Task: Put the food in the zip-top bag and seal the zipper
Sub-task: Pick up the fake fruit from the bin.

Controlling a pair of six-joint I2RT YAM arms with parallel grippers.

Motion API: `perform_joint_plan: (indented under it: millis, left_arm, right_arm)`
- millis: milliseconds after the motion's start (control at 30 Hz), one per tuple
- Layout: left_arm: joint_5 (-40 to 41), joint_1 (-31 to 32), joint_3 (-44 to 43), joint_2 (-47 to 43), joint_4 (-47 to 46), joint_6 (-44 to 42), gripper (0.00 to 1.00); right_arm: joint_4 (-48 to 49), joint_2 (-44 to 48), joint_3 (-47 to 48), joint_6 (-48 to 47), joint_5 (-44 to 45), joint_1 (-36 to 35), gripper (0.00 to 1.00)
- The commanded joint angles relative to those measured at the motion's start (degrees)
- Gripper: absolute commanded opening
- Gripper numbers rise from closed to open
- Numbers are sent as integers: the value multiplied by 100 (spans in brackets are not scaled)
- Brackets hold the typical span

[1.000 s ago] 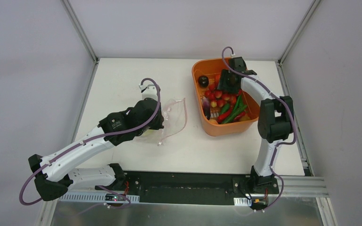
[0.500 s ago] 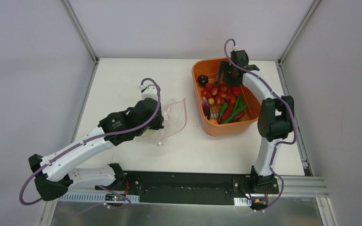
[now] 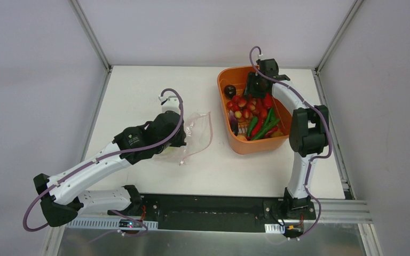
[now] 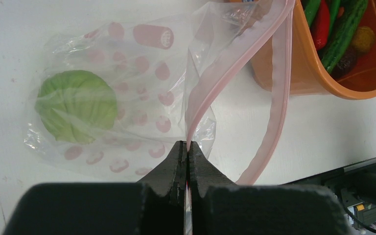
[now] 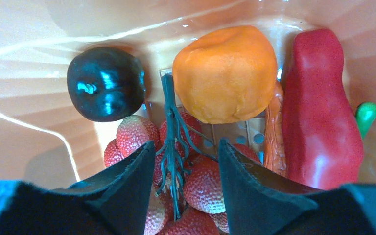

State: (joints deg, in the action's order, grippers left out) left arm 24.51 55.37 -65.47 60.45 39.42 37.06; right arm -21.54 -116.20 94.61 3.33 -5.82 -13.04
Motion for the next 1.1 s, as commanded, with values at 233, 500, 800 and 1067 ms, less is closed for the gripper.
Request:
perform_joint_plan:
  millis: [233, 500, 800, 1067]
  left_arm:
    - [107, -67, -116, 16, -57, 28, 0]
    - [186, -65, 11, -95, -35, 78, 0]
    - [97, -64, -2, -114, -76, 91, 0]
    - [-150, -63, -10, -94, -297, 106, 0]
  right_arm:
    - [225, -245, 393, 26, -290, 1, 52]
    - [264, -329, 305, 47, -189, -11, 30]
    - [530, 970, -331, 145, -82, 2, 0]
    - [1444, 2723, -1739, 487, 369, 3, 0]
